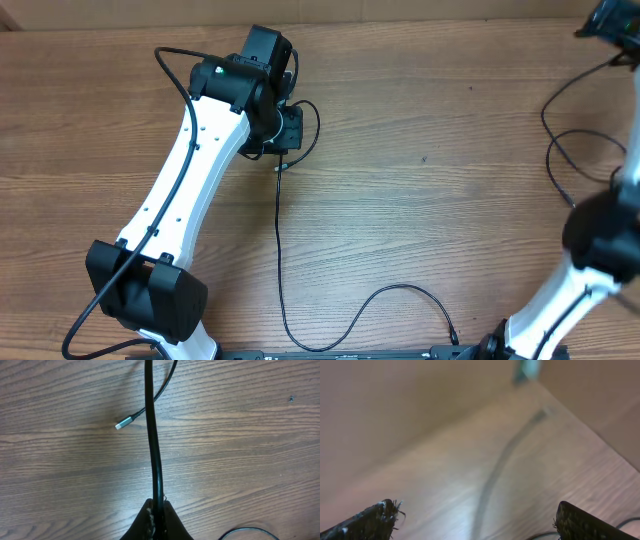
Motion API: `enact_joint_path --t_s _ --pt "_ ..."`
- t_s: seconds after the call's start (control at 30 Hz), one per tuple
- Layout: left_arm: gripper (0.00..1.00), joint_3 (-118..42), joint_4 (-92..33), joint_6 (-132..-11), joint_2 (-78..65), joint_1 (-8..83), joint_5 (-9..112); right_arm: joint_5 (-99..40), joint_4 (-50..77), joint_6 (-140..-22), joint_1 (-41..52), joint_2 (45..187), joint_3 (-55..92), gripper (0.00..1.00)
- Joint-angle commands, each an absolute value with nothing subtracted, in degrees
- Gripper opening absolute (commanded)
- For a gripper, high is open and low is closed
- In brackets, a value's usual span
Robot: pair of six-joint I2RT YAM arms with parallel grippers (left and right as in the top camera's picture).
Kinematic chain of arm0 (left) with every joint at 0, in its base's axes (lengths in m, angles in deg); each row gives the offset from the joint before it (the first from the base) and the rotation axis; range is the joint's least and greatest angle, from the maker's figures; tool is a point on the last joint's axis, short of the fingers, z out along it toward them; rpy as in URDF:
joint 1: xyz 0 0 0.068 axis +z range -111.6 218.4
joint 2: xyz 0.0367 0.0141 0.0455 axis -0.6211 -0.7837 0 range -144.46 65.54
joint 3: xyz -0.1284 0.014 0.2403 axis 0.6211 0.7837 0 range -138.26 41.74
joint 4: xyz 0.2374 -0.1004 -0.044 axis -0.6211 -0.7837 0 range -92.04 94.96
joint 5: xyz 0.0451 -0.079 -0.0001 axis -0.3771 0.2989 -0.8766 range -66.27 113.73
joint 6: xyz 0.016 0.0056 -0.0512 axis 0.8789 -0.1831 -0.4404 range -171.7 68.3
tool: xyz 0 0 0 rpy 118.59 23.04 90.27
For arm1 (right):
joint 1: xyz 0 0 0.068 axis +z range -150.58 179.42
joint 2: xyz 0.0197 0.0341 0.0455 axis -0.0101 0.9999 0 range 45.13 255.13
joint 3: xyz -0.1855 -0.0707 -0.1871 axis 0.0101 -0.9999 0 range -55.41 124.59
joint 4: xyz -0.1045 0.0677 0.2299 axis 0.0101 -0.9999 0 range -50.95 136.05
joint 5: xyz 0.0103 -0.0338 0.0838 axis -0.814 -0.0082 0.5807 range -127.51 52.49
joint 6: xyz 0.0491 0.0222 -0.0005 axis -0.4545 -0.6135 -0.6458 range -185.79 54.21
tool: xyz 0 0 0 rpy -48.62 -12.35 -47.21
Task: Untangle cables
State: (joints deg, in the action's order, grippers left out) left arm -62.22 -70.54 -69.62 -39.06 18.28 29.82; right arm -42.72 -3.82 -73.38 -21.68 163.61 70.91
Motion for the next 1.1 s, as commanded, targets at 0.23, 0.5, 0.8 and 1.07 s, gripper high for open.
enact_joint_path --t_s 0.23,0.5,0.8,1.07 --pt "0.04 -62.14 -72.79 -70.14 -38.73 18.46 29.25 -32.73 -5.52 -79.50 -12.39 126.72 72.92 1.00" --pt "0.05 -62.14 -73.38 -70.16 -38.73 18.08 32.77 -32.89 -16.21 -79.59 -7.28 109.78 72.92 1.00" --pt "0.05 -62.11 -72.03 -75.65 -38.73 16.53 33.69 -18.92 -38.94 -80.60 -7.28 108.53 68.53 1.00" --pt "0.04 -62.14 -72.77 -102.64 -38.73 16.62 27.46 7.35 -41.28 -60.62 -7.28 111.18 45.79 1.00"
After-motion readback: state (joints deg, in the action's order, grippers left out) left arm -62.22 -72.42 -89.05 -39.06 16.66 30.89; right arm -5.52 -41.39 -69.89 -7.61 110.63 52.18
